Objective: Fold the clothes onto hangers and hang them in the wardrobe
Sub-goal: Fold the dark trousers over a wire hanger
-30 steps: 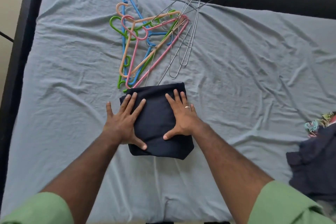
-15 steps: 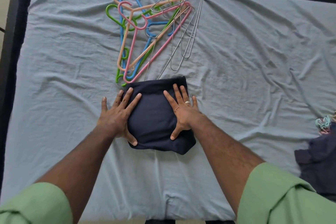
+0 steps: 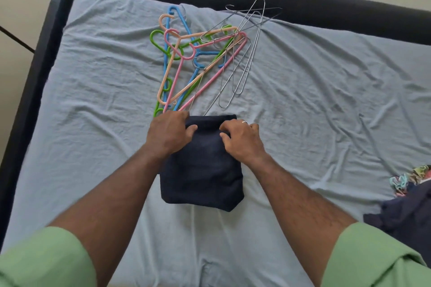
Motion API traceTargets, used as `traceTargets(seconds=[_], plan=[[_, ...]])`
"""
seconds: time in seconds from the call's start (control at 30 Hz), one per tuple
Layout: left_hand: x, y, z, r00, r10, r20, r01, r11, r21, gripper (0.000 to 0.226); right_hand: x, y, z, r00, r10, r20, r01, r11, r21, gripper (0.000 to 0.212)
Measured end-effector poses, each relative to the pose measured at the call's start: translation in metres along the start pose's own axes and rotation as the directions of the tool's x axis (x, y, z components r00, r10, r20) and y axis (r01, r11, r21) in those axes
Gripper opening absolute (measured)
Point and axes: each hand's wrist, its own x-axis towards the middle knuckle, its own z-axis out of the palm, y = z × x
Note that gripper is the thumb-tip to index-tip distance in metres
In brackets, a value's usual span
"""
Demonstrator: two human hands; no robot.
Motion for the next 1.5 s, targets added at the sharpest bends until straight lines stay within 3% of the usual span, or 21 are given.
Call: traceTargets(seconds=[0.1, 0.27, 0.43, 0.67, 0.87, 1.03, 1.27, 1.5], plan=[[0.009, 0.015, 0.004, 0.997, -0.068, 0.024, 0.072, 0.975, -0.210, 0.027, 0.016, -0.007, -0.010, 0.999, 0.004, -0.039, -0.003, 1.000, 0.021, 0.015], [0.030, 0.028, 0.006, 0.994, -0.104, 0.020, 0.104, 0.923, -0.369, 0.021, 0.040, -0.008, -0.021, 0.996, 0.017, -0.092, -0.011, 0.997, 0.072, 0.014], [0.052, 0.034, 0.003, 0.996, -0.081, 0.047, 0.093, 0.901, -0.424, 0.019, 0.078, 0.006, -0.032, 0.976, 0.190, -0.103, -0.158, 0.954, 0.256, 0.013], [0.074, 0.038, 0.002, 0.996, -0.077, 0.044, 0.089, 0.872, -0.481, 0.016, 0.130, 0.024, -0.046, 0.933, 0.336, -0.128, -0.277, 0.900, 0.337, 0.010], [0.103, 0.036, -0.004, 0.996, -0.070, 0.052, 0.087, 0.858, -0.506, 0.012, 0.154, 0.022, -0.050, 0.943, 0.280, -0.178, -0.220, 0.930, 0.295, 0.011], [0.150, 0.035, -0.033, 0.995, -0.082, -0.052, 0.043, 0.850, -0.525, 0.011, 0.193, 0.022, -0.069, 0.959, 0.180, -0.218, -0.134, 0.969, 0.209, 0.012], [0.179, 0.024, -0.044, 0.991, -0.080, -0.105, 0.015, 0.856, -0.516, 0.010, 0.253, 0.005, -0.083, 0.988, -0.049, -0.145, 0.049, 0.999, -0.003, 0.030], [0.187, 0.020, -0.044, 0.989, -0.081, -0.124, 0.008, 0.865, -0.502, 0.010, 0.279, -0.020, -0.071, 0.993, -0.112, -0.023, 0.104, 0.969, -0.225, 0.032]])
